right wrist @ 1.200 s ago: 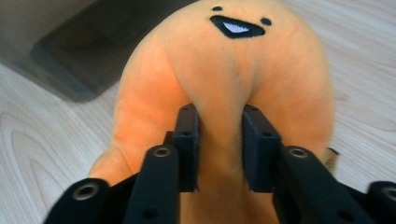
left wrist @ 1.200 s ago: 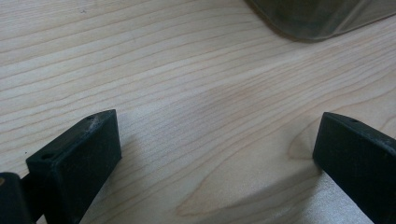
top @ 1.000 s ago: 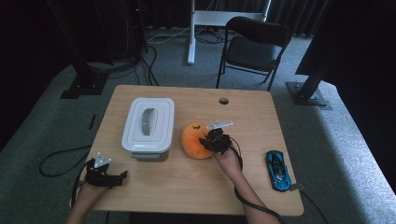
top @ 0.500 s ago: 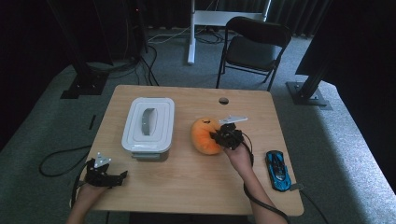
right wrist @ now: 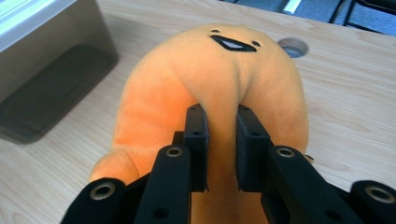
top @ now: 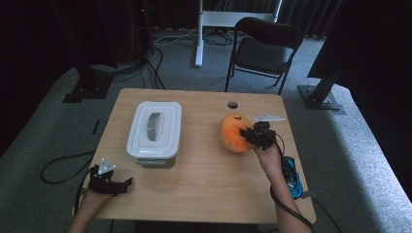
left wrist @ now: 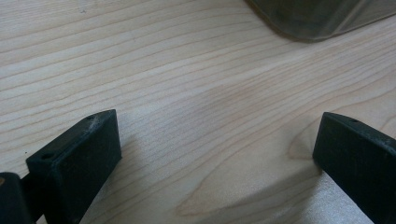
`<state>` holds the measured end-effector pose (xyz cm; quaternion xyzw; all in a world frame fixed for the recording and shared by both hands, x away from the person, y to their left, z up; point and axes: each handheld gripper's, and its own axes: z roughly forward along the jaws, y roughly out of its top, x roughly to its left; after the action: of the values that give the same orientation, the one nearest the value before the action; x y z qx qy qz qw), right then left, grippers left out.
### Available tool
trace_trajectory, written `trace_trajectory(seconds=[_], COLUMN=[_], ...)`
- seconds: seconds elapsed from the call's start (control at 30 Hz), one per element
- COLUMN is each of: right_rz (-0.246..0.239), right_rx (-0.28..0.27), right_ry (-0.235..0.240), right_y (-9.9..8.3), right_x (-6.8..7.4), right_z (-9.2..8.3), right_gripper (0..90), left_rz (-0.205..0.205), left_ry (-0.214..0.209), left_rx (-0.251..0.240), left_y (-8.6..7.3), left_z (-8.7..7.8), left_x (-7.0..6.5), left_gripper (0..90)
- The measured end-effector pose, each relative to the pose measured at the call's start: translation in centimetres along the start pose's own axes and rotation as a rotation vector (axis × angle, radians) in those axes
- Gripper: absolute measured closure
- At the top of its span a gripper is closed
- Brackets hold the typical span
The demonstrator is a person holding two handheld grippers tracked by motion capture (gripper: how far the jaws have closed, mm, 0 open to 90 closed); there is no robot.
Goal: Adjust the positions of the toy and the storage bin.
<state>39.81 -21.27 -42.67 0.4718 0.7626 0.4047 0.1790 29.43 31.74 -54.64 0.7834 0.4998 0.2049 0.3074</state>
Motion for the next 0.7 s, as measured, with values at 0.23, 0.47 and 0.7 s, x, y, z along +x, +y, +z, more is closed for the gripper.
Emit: trace_trajectory(seconds=[0.23,0.47,0.7], right_rz=[0.037,0.067,0.098], right_rx=[-0.009,-0.014,-0.028], right_ry=[-0.044,-0.094,-0.140], right_y=[-0.1,0.3,1.1], right_x=[-2.1,-4.3,-6.4], right_z=[-0.9,-1.8,-2.5], right_gripper=[77.4,77.4,77.4], left_rz=[0.000,0.000,0.000], left_ry=[0.000,0.000,0.000], left_rx=[0.000,0.000,0.000], left_y=[0.0,0.0,0.0], left_z=[0.0,0.0,0.0], left_x=[0.0,0.0,0.0], left_gripper=[1.4,1.4,1.4])
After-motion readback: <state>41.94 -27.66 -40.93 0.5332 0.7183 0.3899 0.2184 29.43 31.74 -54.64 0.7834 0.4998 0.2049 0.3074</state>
